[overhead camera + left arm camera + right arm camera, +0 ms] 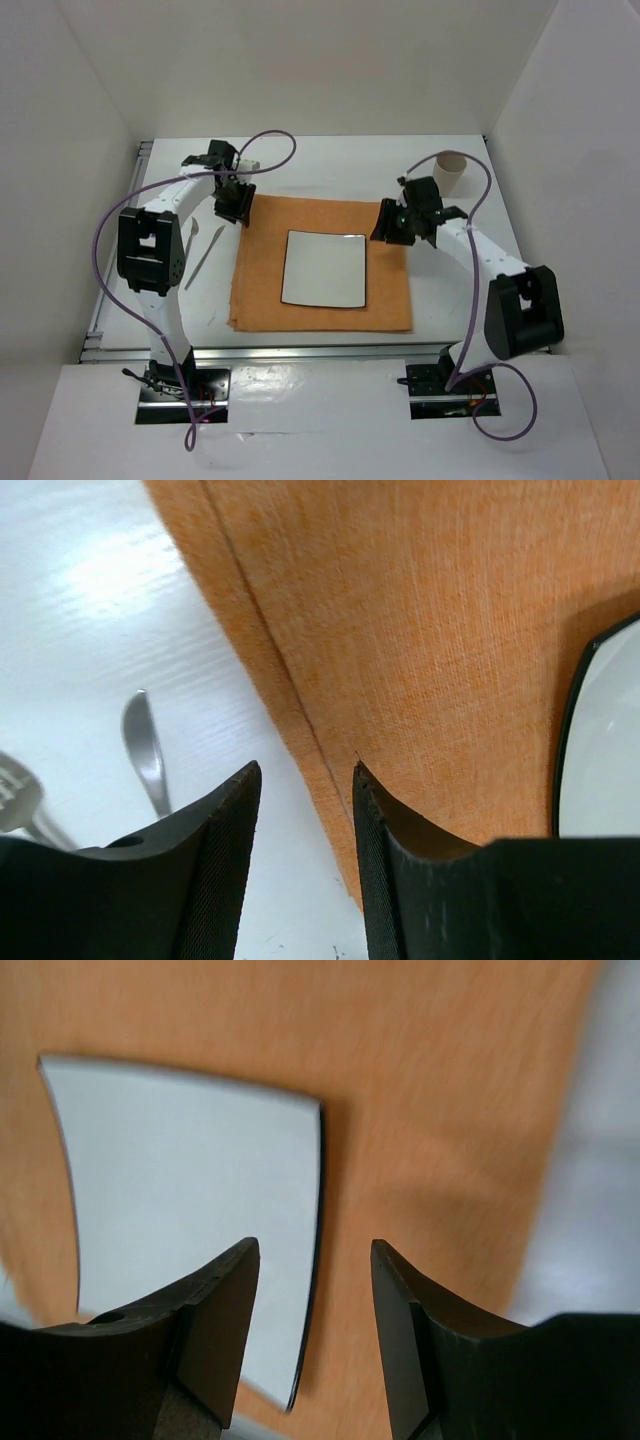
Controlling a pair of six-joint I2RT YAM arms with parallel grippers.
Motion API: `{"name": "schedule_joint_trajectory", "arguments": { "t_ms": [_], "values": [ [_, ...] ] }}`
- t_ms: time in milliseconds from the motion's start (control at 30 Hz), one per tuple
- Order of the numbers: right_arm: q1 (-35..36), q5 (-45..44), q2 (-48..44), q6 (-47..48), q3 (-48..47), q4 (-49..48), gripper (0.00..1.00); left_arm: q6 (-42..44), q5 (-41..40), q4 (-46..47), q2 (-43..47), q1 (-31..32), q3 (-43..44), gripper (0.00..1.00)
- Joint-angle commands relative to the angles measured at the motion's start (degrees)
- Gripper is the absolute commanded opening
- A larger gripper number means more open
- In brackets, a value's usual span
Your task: Set the dinner table for one person
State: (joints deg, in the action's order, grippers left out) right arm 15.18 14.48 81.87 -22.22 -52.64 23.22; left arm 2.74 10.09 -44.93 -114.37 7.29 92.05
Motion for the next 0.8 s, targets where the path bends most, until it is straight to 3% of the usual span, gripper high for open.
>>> {"name": "schedule_joint_trajectory", "arguments": {
  "t_ms": [0, 233, 467, 567, 633, 767],
  "values": [
    [-2.4, -12.3, 8.2, 4.3, -8.2, 6.1, 0.57, -0.7, -3.9, 1.2, 2.8, -0.3, 3.4, 0.5],
    [-5.0, -16.3, 21.3, 4.3, -17.0, 3.0, 0.57, -1.9, -5.1, 0.0, -1.5, -1.0, 7.8, 0.5],
    [-6.0, -18.1, 27.9, 3.7, -20.1, 0.5, 0.52, 0.3, -10.6, 0.6, 4.5, -4.8, 1.8, 0.5],
    [-6.0, -16.8, 29.8, 1.7, -20.1, -1.1, 0.39, 3.0, -14.9, 2.0, 7.5, -5.5, -4.3, 0.5],
    [-7.4, -16.8, 30.5, -2.1, -20.1, -2.6, 0.22, 4.0, -16.1, 2.0, 8.1, -6.1, -7.2, 0.49],
    [-9.7, -13.0, 31.6, -6.8, -18.9, -6.3, 0.1, 5.2, -18.4, 3.3, 9.5, -6.1, -14.9, 0.47]
  ]
}}
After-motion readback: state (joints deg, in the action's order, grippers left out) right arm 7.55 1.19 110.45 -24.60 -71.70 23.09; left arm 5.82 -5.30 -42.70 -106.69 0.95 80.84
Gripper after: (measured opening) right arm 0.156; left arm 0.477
